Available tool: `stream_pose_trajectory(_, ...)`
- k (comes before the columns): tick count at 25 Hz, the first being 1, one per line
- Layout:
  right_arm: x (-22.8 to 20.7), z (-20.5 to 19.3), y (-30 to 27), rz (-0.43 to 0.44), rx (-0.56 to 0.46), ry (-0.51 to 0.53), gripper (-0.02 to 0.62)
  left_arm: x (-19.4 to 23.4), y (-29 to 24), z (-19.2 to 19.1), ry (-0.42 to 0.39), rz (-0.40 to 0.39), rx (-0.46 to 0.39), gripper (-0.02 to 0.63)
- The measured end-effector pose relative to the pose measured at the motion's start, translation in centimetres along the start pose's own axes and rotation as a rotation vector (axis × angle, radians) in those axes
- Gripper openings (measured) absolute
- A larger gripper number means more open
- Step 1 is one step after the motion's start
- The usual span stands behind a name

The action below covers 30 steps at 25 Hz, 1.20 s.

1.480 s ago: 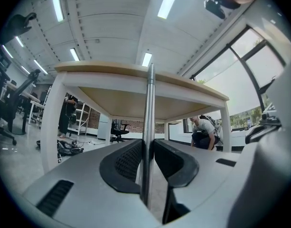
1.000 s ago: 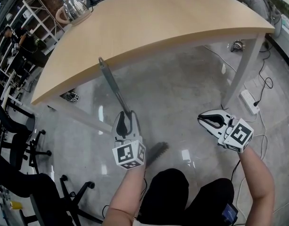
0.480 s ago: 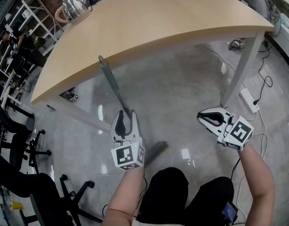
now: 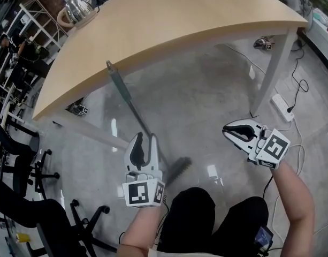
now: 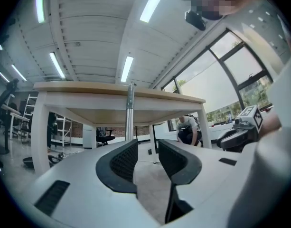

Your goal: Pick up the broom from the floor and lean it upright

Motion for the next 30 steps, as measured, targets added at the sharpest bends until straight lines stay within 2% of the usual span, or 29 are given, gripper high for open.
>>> stream_pose_trajectory(5, 1.1, -0.1, 0.8, 0.004, 0.001, -0.054, 0.032, -3.0, 0.0, -0.1, 0.002, -0.15, 0.03, 0.036)
stream_pose_trajectory(8, 1.9, -0.3, 1.2, 0.012, 0.016, -0.063, 0.032, -4.9, -0.7, -1.3, 0.045, -0.261, 0.069, 0.025)
stream_pose_trajectory(11, 2.4, -0.7, 1.7, 0.005, 0.018, -0.088, 0.032, -6.2, -1.2, -2.5, 0.089, -0.323, 0.102, 0.021)
stream_pose_trajectory(18, 2.6, -1.4, 3.2, -0.016, 0.022, -0.129, 0.032, -7.1, -2.1, -3.9, 0.131, -0.408, 0.15, 0.021)
stream_pose_trajectory(30, 2.9, -1.6, 2.6, -0.018, 0.023, -0.13, 0.032, -7.0, -2.1, -5.1, 0.144, -0.421, 0.188, 0.021)
Point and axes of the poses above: the fingertips, and each gripper's own axes: y backward along the fingers, x to its left, z out of its top, the point moved 9 cm from there along y, backward along the fingers, and after that the axes turned 10 degrees about -z, right-handed, at the moved point
